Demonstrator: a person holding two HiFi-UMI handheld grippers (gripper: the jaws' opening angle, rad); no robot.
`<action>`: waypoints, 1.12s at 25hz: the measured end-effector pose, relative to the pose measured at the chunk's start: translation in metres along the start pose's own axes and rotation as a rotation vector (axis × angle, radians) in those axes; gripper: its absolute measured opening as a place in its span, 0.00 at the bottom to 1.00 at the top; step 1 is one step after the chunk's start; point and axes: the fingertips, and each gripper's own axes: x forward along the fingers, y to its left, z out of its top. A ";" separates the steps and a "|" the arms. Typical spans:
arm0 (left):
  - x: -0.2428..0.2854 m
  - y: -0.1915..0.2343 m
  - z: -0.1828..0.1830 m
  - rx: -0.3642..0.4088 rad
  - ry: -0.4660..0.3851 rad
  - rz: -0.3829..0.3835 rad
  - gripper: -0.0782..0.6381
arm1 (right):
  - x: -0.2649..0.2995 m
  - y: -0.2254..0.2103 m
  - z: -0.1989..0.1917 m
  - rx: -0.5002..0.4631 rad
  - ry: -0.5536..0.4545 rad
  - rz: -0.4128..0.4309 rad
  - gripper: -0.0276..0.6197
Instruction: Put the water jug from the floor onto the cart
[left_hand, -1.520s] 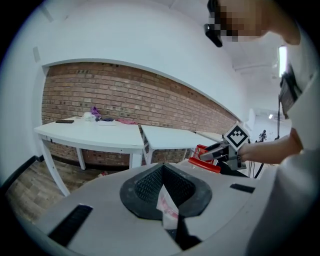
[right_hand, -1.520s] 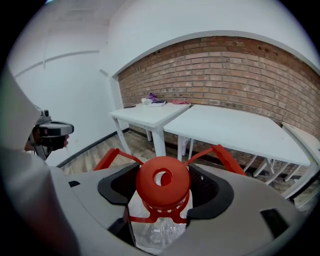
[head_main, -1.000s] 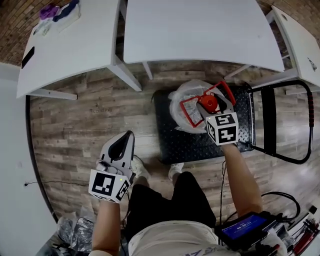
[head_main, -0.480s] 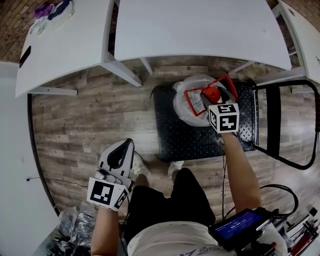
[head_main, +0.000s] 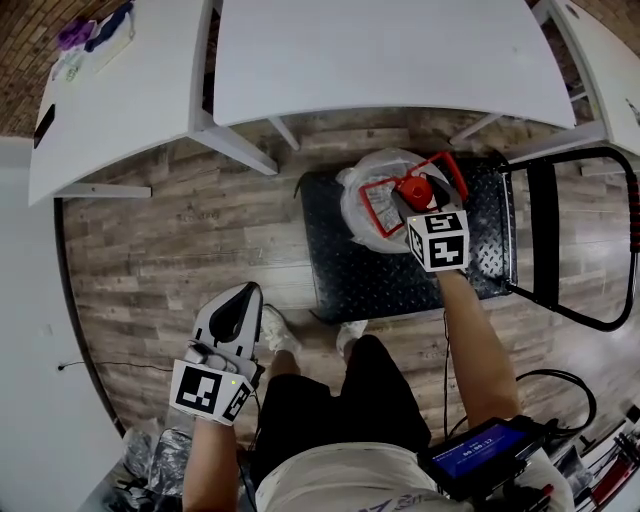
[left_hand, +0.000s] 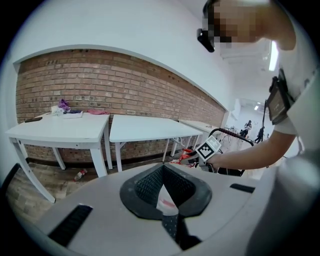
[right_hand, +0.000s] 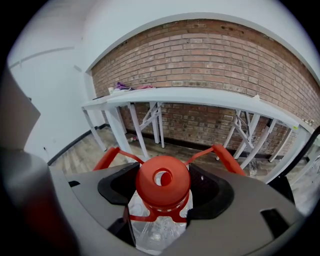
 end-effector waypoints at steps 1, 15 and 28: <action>0.000 -0.002 0.001 0.001 -0.001 -0.003 0.11 | 0.000 0.000 0.000 -0.002 -0.002 -0.001 0.53; -0.020 -0.018 -0.013 0.027 0.009 -0.020 0.11 | -0.006 0.007 -0.011 -0.013 -0.012 -0.021 0.53; -0.051 -0.023 0.005 0.048 -0.038 -0.030 0.11 | -0.055 0.020 0.043 -0.020 -0.179 -0.004 0.53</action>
